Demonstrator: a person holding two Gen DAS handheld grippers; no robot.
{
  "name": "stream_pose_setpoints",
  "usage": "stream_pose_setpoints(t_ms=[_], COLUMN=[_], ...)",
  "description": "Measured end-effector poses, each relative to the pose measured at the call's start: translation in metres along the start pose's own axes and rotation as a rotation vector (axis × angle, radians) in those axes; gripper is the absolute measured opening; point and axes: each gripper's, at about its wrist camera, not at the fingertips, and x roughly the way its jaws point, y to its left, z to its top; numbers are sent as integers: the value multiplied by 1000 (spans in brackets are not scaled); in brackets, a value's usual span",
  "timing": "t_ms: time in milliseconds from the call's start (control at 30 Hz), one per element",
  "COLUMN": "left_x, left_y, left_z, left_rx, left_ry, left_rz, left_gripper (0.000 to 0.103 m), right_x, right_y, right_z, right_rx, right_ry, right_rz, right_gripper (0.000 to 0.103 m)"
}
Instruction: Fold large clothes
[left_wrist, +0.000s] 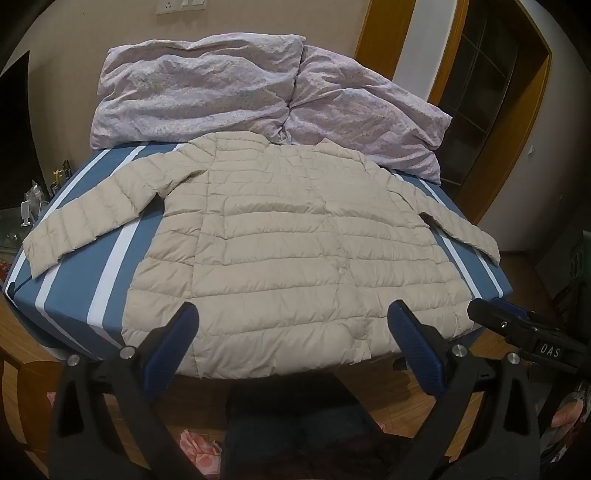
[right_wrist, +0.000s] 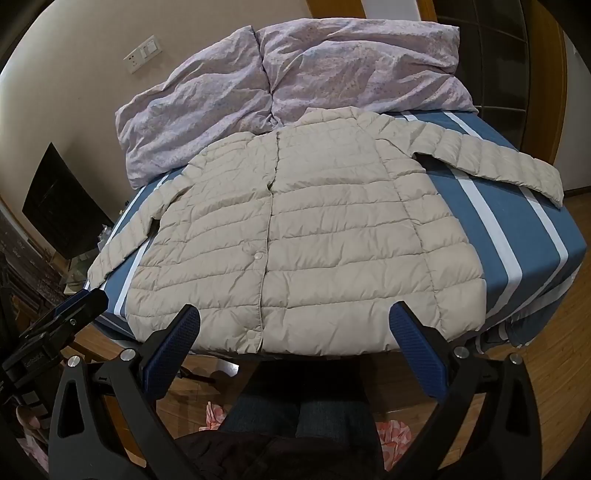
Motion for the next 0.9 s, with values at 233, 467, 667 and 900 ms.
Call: stream_pose_setpoints(t_ms=[233, 467, 667, 900], left_x=[0, 0, 0, 0], left_y=[0, 0, 0, 0], left_z=[0, 0, 0, 0], left_rx=[2, 2, 2, 3], left_ry=[1, 1, 1, 0], left_rz=[1, 2, 2, 3], left_gripper=[101, 101, 101, 101], right_x=[0, 1, 1, 2], right_y=[-1, -1, -1, -2], right_z=[0, 0, 0, 0], right_rx=[1, 2, 2, 3], right_ry=[1, 2, 2, 3], right_rz=[1, 1, 0, 0], right_gripper=[102, 102, 102, 102])
